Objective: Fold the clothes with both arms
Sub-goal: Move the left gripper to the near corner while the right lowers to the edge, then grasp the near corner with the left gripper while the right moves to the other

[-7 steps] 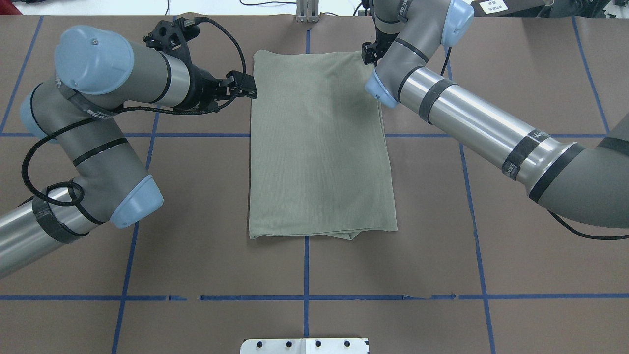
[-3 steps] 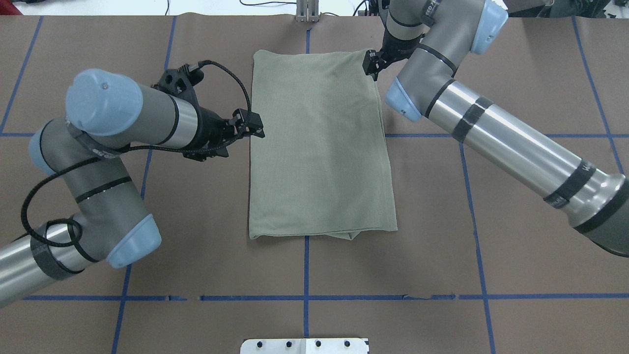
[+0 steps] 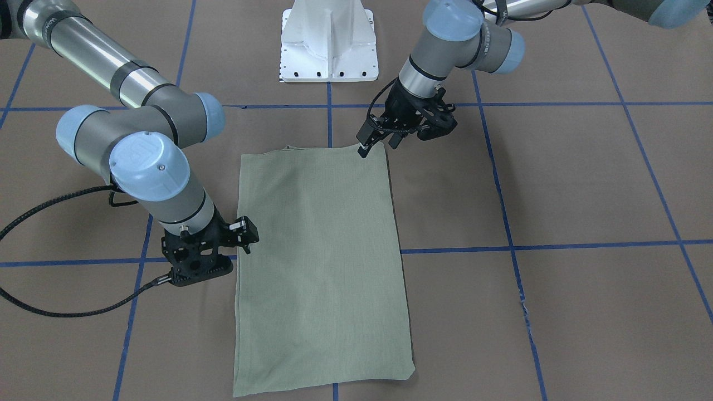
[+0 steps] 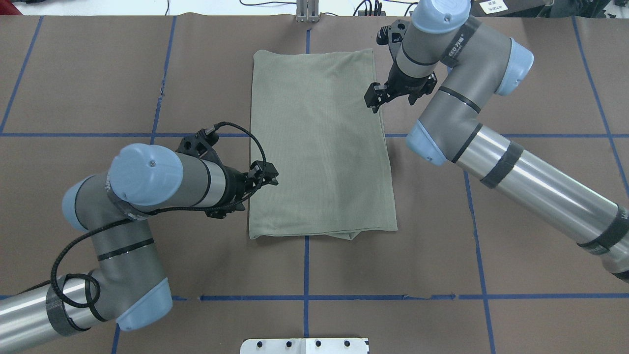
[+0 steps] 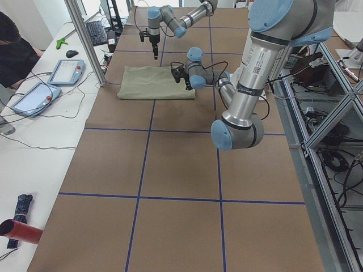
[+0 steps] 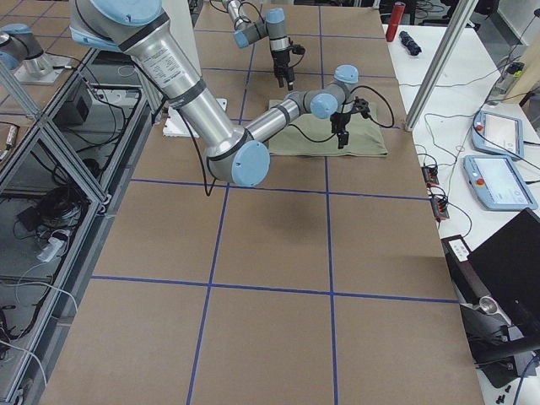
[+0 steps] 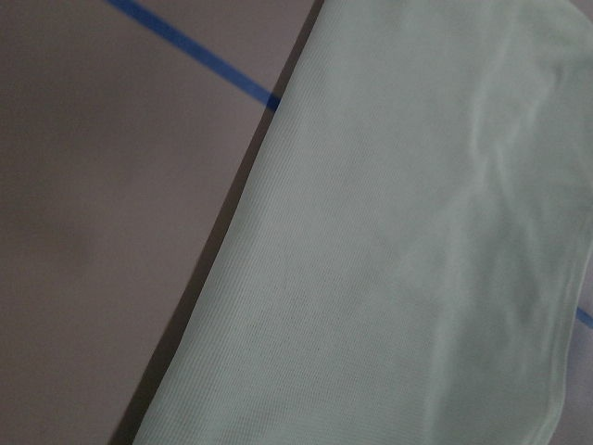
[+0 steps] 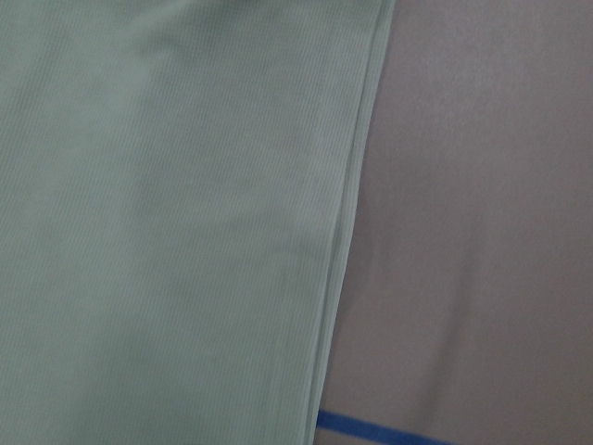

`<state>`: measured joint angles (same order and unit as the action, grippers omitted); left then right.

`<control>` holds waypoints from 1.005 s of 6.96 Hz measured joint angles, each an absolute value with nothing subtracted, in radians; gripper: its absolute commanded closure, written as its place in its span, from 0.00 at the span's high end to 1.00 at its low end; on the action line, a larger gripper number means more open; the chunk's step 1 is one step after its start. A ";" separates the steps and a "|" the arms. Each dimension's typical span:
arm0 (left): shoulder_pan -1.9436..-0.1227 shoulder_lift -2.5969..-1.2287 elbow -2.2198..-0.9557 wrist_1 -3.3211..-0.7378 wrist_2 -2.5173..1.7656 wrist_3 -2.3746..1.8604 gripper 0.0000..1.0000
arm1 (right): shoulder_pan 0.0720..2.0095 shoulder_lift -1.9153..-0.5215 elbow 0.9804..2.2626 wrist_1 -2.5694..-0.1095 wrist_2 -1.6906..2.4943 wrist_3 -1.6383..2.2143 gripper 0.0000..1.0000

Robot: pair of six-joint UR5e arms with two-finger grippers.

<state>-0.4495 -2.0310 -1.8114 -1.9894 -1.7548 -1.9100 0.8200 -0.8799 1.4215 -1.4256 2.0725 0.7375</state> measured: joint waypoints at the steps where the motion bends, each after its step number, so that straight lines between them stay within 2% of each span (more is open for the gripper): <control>1: -0.417 -2.033 -1.813 -1.921 -1.725 -1.937 1.00 | 0.794 -0.914 1.477 -1.424 2.073 0.780 1.00; 5: -0.370 -2.047 -1.783 -1.828 -1.696 -1.949 0.99 | 0.757 -0.940 1.501 -1.415 2.063 0.820 1.00; 6: -0.363 -2.056 -1.763 -1.829 -1.692 -1.950 0.96 | 0.757 -0.942 1.500 -1.414 2.063 0.821 1.00; 7: -0.358 -2.067 -1.747 -1.830 -1.686 -1.951 0.85 | 0.756 -0.943 1.499 -1.413 2.062 0.821 1.00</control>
<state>-0.3584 -2.0665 -1.7470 -1.8303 -1.6864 -1.9506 0.7563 -0.9426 1.4985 -1.4134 2.0622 0.8206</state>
